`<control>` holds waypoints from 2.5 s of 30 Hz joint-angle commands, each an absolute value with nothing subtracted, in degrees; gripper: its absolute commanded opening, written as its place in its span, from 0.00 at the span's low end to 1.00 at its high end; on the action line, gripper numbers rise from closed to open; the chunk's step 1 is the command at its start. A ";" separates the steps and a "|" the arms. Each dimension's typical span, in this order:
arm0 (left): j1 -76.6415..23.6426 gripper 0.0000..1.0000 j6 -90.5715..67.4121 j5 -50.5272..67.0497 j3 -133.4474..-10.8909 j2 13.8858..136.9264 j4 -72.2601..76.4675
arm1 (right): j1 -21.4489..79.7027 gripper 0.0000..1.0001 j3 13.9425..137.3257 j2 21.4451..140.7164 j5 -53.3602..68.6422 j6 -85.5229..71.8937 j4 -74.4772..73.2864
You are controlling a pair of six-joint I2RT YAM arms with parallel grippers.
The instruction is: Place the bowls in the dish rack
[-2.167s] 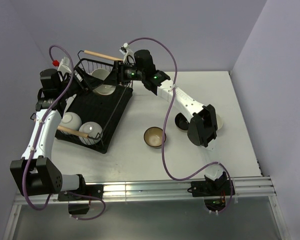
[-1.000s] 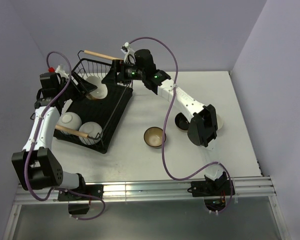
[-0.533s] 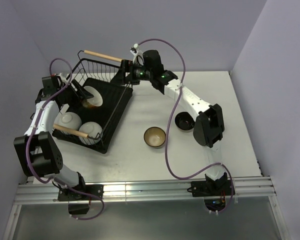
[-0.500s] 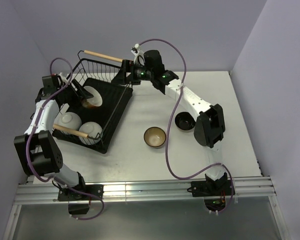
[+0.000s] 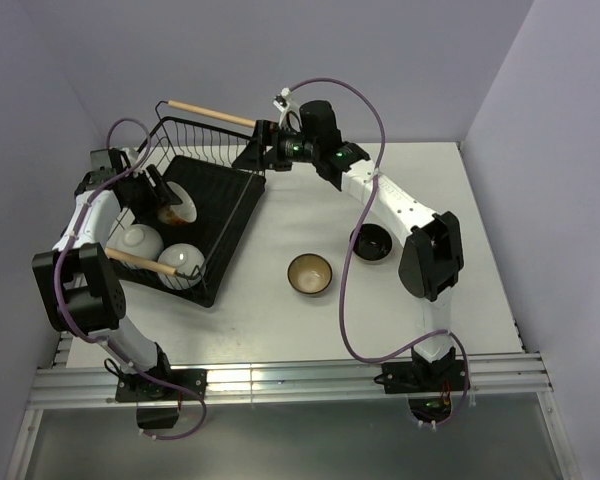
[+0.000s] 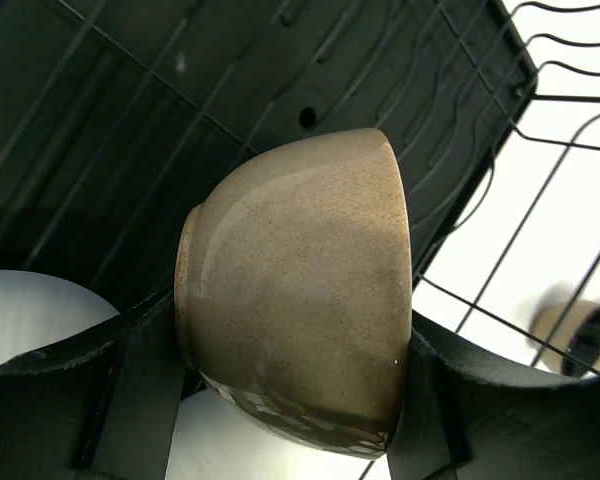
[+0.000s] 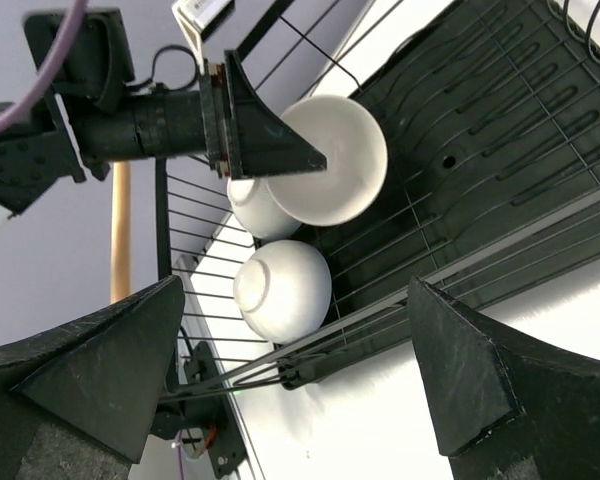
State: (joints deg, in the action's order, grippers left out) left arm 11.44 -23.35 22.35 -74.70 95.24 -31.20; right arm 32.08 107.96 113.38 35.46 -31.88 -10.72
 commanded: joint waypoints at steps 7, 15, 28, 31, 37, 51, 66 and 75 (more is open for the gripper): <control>10.99 0.00 -16.97 20.05 -80.24 95.45 -32.08 | 31.20 0.99 108.10 110.13 36.91 -30.68 -10.37; 7.65 0.00 -11.69 16.87 -80.95 95.54 -32.08 | 30.94 0.99 108.63 110.30 36.74 -29.80 -11.51; 1.94 0.00 -6.69 8.09 -82.26 96.07 -32.34 | 30.32 0.99 108.46 109.95 36.65 -29.44 -12.39; 0.62 0.00 -4.67 4.68 -82.27 95.71 -31.99 | 30.15 0.99 108.46 109.95 36.65 -29.18 -12.57; -2.54 0.00 -1.59 0.88 -81.65 95.71 -31.55 | 29.97 0.99 108.63 110.04 36.74 -28.83 -12.92; -8.26 0.00 4.83 -7.82 -79.54 96.07 -30.76 | 29.18 0.99 108.81 109.86 36.65 -27.69 -14.33; -9.84 0.03 3.87 -7.47 -77.08 94.04 -33.75 | 29.09 1.00 109.42 110.30 36.12 -27.33 -15.38; -11.42 0.09 3.34 -10.81 -75.50 92.37 -33.48 | 29.09 1.00 110.21 110.39 35.86 -26.98 -16.08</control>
